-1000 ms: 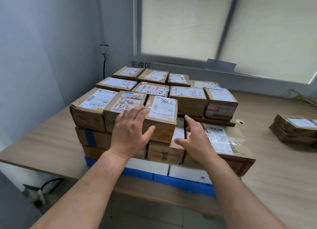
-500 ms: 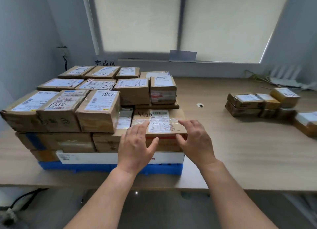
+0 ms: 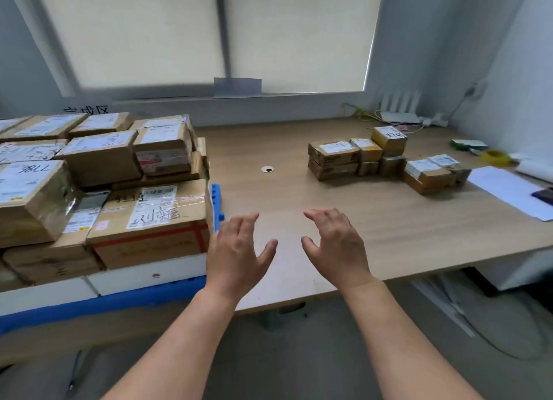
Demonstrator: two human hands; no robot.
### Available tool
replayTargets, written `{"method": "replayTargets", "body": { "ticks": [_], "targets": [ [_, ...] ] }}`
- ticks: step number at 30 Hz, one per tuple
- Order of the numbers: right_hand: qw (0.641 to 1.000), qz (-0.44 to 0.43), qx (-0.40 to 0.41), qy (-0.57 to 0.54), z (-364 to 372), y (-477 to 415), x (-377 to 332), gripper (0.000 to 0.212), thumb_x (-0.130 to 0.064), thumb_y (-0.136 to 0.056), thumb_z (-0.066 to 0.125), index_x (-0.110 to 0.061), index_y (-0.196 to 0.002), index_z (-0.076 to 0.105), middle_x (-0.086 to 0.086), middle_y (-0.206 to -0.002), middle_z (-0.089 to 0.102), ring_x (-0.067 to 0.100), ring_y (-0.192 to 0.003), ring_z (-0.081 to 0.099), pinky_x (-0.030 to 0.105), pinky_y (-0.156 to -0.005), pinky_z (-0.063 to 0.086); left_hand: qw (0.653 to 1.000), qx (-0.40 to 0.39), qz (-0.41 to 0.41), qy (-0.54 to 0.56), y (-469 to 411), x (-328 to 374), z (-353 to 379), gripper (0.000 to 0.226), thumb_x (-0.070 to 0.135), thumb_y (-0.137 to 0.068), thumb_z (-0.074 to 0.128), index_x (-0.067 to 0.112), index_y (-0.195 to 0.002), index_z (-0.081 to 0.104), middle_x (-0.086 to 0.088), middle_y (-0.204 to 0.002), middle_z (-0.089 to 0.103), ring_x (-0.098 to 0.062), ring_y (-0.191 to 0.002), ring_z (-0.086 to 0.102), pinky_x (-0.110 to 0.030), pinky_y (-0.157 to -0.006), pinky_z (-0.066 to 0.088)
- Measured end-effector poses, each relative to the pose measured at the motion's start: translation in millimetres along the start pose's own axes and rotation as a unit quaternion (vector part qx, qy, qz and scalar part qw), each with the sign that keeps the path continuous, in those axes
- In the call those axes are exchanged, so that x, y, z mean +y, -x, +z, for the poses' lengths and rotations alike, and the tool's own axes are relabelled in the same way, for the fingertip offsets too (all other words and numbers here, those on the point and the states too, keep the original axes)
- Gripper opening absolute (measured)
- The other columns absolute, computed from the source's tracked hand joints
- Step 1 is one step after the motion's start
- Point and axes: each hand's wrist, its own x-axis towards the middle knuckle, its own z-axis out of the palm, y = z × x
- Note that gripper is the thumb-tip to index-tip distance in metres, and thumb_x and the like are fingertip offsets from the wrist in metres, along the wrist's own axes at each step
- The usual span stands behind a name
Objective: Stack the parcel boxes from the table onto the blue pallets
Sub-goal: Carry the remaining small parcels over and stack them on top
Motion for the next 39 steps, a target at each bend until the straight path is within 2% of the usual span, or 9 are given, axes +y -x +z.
{"method": "replayTargets", "body": {
  "ticks": [6,14,19,27,39],
  "targets": [
    [0.998,0.055,-0.022,0.019,-27,18,57,0.048,-0.021,-0.085,0.065,-0.015,-0.132,0.055,0.006,-0.126,0.058,0.023,-0.117,0.053,0.035,-0.096,0.044,0.998,-0.050,0.037,0.027,-5,61,39,0.061,0.051,-0.086,0.057,0.016,-0.136,0.046,-0.005,-0.130,0.055,-0.024,-0.120,0.050,-0.038,-0.097,0.040],
    [0.992,0.116,-0.019,0.037,-43,18,120,0.050,-0.021,-0.088,0.062,-0.015,-0.136,0.051,0.007,-0.130,0.055,0.023,-0.120,0.049,0.033,-0.100,0.040,0.993,-0.081,0.081,0.035,-26,112,86,0.061,0.051,-0.084,0.056,0.013,-0.132,0.051,-0.007,-0.126,0.058,-0.027,-0.117,0.052,-0.040,-0.095,0.040],
    [0.987,0.148,-0.016,0.061,-54,2,173,0.050,-0.022,-0.090,0.060,-0.016,-0.138,0.048,0.007,-0.131,0.054,0.022,-0.121,0.048,0.033,-0.100,0.041,0.987,-0.115,0.099,0.048,-58,151,131,0.062,0.051,-0.087,0.055,0.017,-0.138,0.045,-0.005,-0.135,0.052,-0.024,-0.125,0.045,-0.038,-0.103,0.034],
    [0.975,0.203,-0.033,0.089,-78,-48,274,0.051,-0.023,-0.091,0.057,-0.019,-0.141,0.044,0.004,-0.134,0.051,0.020,-0.122,0.045,0.029,-0.100,0.038,0.977,-0.151,0.131,0.074,-127,233,206,0.064,0.053,-0.087,0.054,0.017,-0.139,0.043,-0.005,-0.137,0.050,-0.024,-0.128,0.043,-0.037,-0.103,0.034],
    [0.967,0.225,-0.040,0.109,-82,-120,403,0.051,-0.022,-0.091,0.057,-0.018,-0.141,0.045,0.004,-0.134,0.050,0.019,-0.124,0.044,0.028,-0.102,0.036,0.968,-0.204,0.130,0.070,-212,306,311,0.068,0.059,-0.090,0.043,0.024,-0.146,0.030,0.000,-0.147,0.039,-0.018,-0.135,0.032,-0.034,-0.109,0.027]
  ]
}}
